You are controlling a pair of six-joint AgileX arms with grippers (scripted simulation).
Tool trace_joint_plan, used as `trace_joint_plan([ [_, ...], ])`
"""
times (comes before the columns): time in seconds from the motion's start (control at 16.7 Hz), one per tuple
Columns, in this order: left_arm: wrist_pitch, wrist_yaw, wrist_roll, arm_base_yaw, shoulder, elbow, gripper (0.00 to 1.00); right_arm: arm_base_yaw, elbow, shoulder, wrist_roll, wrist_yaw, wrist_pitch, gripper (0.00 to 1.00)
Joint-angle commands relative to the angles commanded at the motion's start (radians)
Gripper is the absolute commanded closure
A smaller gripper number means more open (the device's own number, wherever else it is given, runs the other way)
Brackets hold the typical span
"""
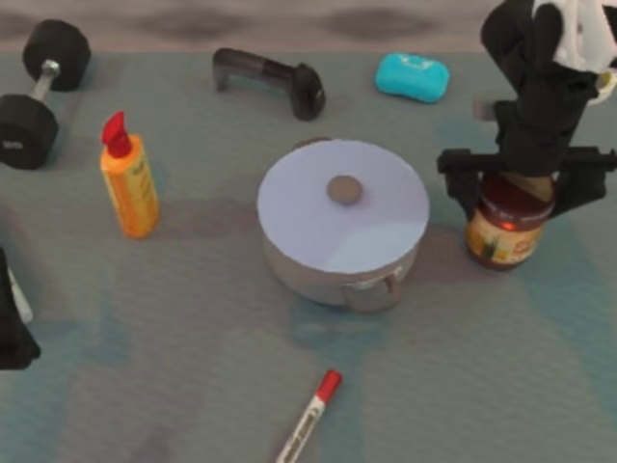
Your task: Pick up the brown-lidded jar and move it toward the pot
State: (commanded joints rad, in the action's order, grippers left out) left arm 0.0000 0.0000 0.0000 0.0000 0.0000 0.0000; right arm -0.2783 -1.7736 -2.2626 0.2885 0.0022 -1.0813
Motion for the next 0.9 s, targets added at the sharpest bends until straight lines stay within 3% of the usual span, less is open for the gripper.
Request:
trace_joint_plan([
  [0.72, 0.000, 0.000, 0.000, 0.000, 0.000, 0.000, 0.00, 0.000, 0.000, 0.000, 0.000, 0.000, 0.000, 0.02],
  [0.9, 0.000, 0.000, 0.000, 0.000, 0.000, 0.000, 0.00, 0.000, 0.000, 0.000, 0.000, 0.000, 0.000, 0.00],
])
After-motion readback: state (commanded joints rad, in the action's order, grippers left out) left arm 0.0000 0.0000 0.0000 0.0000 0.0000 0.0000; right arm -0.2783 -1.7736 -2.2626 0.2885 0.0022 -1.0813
